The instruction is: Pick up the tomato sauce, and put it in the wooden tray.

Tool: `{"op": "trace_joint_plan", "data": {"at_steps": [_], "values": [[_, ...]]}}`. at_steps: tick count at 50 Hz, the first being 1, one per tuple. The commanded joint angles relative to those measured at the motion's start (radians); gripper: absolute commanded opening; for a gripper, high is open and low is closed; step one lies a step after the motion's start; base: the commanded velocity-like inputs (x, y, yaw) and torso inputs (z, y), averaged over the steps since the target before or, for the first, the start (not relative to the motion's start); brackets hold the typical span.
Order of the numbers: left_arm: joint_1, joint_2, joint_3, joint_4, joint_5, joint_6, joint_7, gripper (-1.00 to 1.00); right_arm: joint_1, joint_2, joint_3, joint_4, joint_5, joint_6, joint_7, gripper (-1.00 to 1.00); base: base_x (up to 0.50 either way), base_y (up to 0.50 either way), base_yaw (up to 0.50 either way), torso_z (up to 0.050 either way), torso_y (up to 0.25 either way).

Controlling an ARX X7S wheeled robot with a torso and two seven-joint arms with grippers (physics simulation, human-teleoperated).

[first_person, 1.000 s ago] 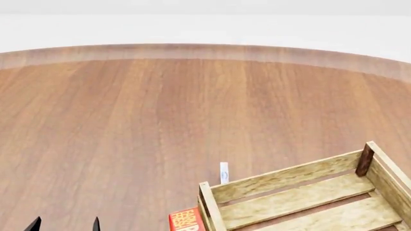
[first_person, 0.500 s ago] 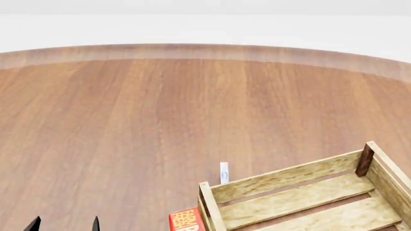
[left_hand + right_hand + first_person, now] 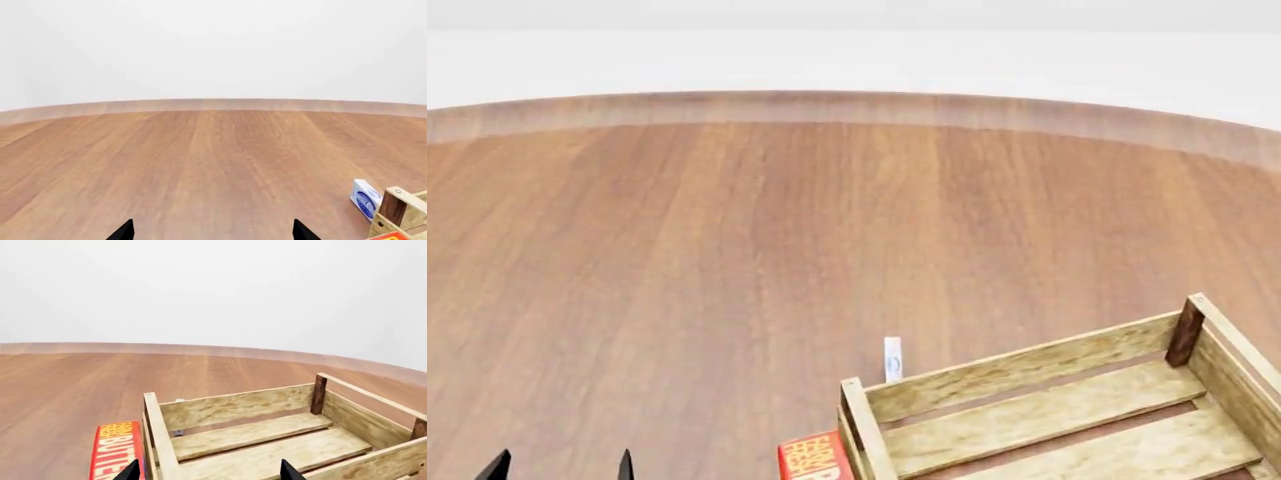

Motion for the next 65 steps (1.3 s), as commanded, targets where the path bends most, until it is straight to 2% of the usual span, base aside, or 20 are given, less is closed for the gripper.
{"op": "trace_joint_plan", "data": {"at_steps": [1,13,24,30,46,50,65], "values": [[0.0,-0.004,0.006,-0.002,0.0,0.004,-0.008,1.0,-0.037,0.006,0.007,0.033,0.011,-0.047,0.024,1.0,0.0,0.0,0.0,0.0,0.0],[0.002,-0.009,0.013,-0.001,0.001,0.008,-0.015,1.0,-0.12,0.022,-0.013,-0.024,-0.042,-0.115,0.052,1.0,0.0,0.0,0.0,0.0,0.0],[-0.001,-0.014,0.017,-0.003,-0.002,0.009,-0.02,1.0,-0.151,0.021,0.004,0.019,-0.047,-0.216,0.098,1.0,0.0,0.0,0.0,0.0,0.0],[0.001,-0.016,0.019,0.0,-0.006,0.008,-0.022,1.0,-0.178,0.0,-0.004,0.105,-0.092,-0.328,0.139,1.0,0.0,0.0,0.0,0.0,0.0],[-0.004,-0.02,0.026,-0.007,-0.011,0.013,-0.028,1.0,-0.161,-0.007,-0.042,0.192,-0.088,-0.361,0.144,1.0,0.0,0.0,0.0,0.0,0.0],[-0.005,-0.022,0.028,-0.005,-0.012,0.011,-0.03,1.0,-0.139,-0.027,-0.016,0.246,-0.119,-0.392,0.191,1.0,0.0,0.0,0.0,0.0,0.0],[-0.006,-0.026,0.035,-0.008,-0.016,0.015,-0.035,1.0,-0.046,-0.035,-0.044,0.362,-0.014,-0.352,0.152,1.0,0.0,0.0,0.0,0.0,0.0]]}}
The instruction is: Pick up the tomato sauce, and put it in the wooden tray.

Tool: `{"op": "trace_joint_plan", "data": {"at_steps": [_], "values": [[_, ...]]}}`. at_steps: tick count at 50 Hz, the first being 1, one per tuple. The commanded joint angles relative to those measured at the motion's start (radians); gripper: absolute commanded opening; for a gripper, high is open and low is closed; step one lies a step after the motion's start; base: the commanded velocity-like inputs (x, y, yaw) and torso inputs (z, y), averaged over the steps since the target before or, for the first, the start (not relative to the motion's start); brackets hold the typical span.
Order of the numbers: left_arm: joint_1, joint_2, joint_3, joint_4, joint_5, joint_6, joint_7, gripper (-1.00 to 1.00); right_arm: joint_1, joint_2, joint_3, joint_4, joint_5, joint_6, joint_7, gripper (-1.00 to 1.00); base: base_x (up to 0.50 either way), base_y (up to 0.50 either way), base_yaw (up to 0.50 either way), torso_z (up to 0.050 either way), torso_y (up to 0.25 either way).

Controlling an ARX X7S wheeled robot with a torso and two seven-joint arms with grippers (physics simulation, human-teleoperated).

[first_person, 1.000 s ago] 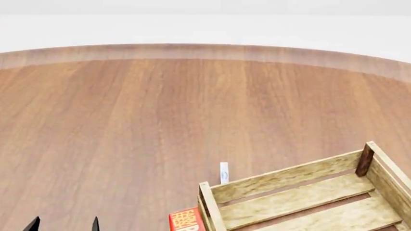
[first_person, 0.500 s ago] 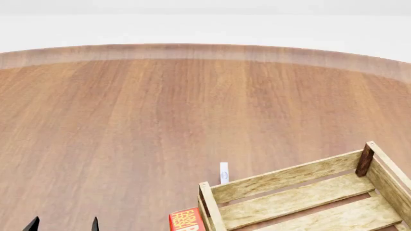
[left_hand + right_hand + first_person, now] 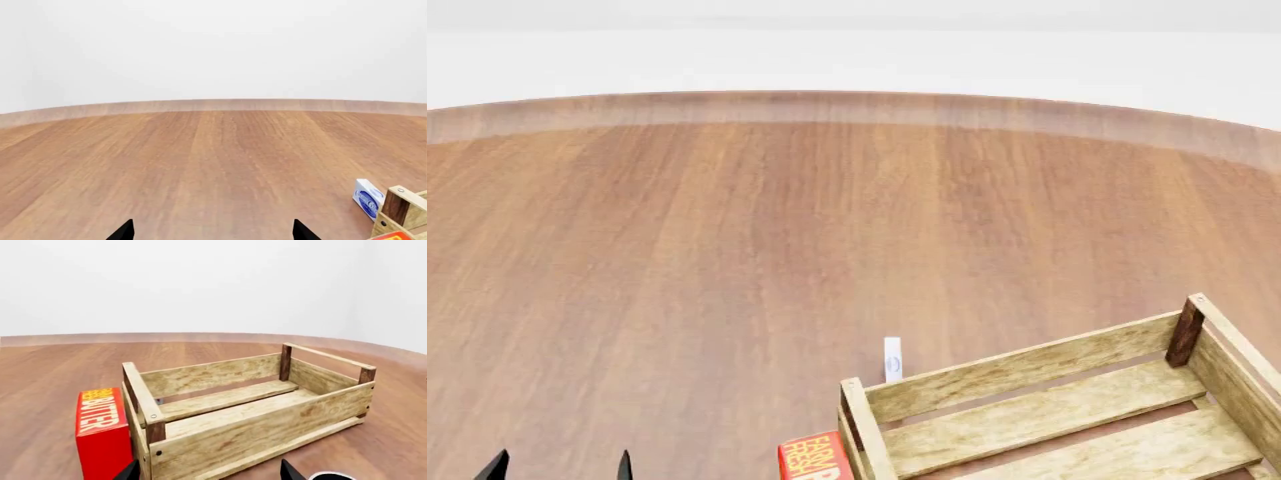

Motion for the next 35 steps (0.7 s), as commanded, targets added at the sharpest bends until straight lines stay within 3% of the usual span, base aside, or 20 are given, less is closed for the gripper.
{"op": "trace_joint_plan", "data": {"at_steps": [1,35], "values": [[-0.001,-0.004,0.005,-0.001,-0.003,0.002,-0.004,1.0,0.057,-0.01,-0.012,0.083,0.053,0.008,-0.009,1.0,0.0,0.0,0.0,0.0,0.0],[-0.004,-0.013,0.019,-0.001,-0.01,0.005,-0.019,1.0,0.131,-0.021,-0.047,0.22,0.114,0.028,-0.032,1.0,0.0,0.0,0.0,0.0,0.0]]}}
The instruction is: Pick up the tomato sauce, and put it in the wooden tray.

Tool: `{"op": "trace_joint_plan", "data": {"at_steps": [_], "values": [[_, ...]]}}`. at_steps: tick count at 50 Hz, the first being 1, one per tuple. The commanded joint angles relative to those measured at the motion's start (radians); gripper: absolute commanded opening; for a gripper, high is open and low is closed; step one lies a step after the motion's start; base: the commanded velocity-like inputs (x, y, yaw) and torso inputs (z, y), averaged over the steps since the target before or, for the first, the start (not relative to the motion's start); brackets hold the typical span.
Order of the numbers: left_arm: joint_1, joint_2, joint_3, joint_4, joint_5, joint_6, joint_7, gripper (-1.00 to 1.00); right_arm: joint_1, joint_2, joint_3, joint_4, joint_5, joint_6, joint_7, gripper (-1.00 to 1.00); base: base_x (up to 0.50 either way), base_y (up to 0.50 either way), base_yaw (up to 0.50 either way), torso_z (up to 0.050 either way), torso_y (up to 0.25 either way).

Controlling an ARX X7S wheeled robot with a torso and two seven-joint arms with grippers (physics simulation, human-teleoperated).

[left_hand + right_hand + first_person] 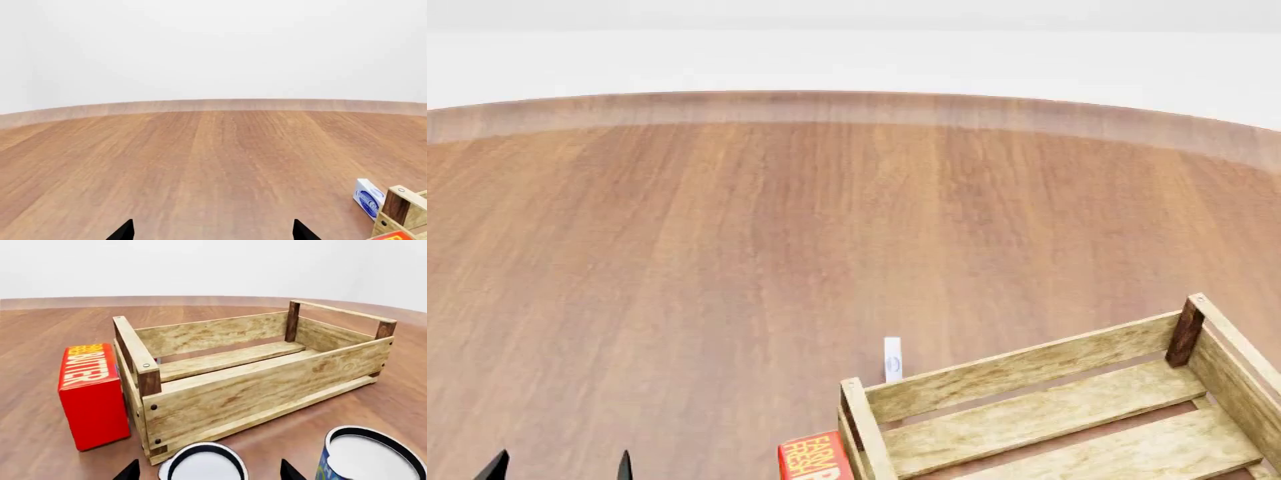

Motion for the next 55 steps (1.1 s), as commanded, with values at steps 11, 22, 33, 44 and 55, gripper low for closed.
{"op": "trace_joint_plan", "data": {"at_steps": [11,22,33,44,55], "values": [[-0.002,-0.006,0.008,-0.001,-0.005,0.003,-0.008,1.0,0.038,-0.005,-0.014,0.077,0.026,-0.015,-0.005,1.0,0.0,0.0,0.0,0.0,0.0],[-0.001,-0.009,0.012,-0.002,-0.007,0.006,-0.012,1.0,0.059,-0.006,-0.026,0.101,0.02,0.001,-0.006,1.0,0.0,0.0,0.0,0.0,0.0],[-0.004,-0.011,0.015,-0.004,-0.012,0.006,-0.016,1.0,0.074,-0.005,-0.029,0.114,0.026,0.014,-0.001,1.0,0.0,0.0,0.0,0.0,0.0],[-0.008,-0.013,0.019,-0.009,-0.016,0.009,-0.019,1.0,0.086,-0.007,-0.036,0.13,0.03,0.016,0.001,1.0,0.0,0.0,0.0,0.0,0.0],[-0.008,-0.018,0.023,-0.005,-0.019,0.007,-0.024,1.0,0.097,-0.008,-0.042,0.154,0.04,0.011,0.0,1.0,0.0,0.0,0.0,0.0,0.0]]}}
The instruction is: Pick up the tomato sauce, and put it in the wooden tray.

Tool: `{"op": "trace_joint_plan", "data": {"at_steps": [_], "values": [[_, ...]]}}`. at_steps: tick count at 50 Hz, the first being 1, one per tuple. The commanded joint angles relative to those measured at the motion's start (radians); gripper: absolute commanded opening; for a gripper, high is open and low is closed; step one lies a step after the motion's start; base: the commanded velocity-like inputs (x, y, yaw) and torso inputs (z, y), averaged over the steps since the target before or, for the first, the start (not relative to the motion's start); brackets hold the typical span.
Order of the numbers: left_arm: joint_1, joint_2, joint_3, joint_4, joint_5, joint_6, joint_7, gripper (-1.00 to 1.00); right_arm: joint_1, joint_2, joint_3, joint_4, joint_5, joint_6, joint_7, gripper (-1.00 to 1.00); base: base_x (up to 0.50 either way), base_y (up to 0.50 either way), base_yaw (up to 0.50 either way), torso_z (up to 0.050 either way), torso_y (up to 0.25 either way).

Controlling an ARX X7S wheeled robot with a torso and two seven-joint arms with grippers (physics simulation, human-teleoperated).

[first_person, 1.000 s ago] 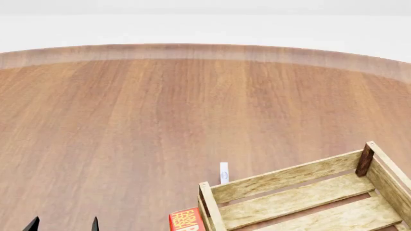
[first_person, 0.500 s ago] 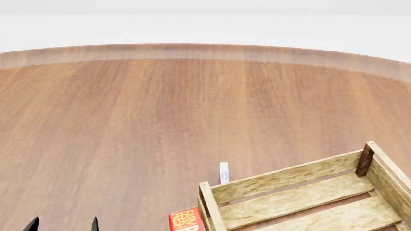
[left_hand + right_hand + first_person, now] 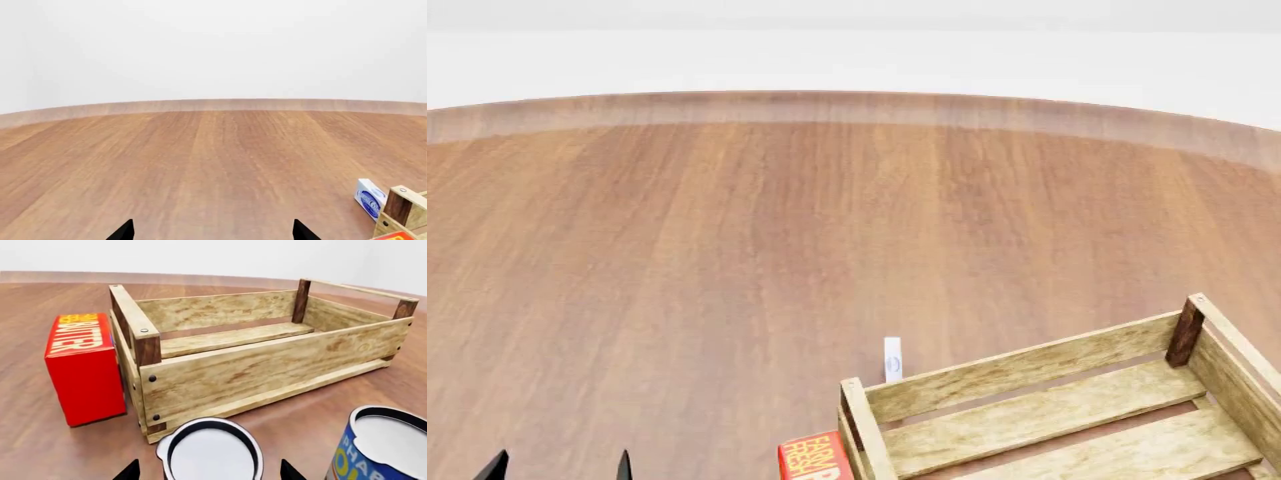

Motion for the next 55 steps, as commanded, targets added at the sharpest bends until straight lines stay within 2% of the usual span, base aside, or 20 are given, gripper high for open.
{"op": "trace_joint_plan", "data": {"at_steps": [1,55], "values": [[-0.002,-0.003,0.004,-0.003,-0.004,0.002,-0.003,1.0,0.013,-0.002,-0.006,0.024,0.011,-0.002,-0.002,1.0,0.0,0.0,0.0,0.0,0.0],[-0.004,-0.018,0.025,-0.002,-0.017,0.009,-0.022,1.0,0.098,-0.014,-0.029,0.153,0.065,-0.005,-0.018,1.0,0.0,0.0,0.0,0.0,0.0]]}}
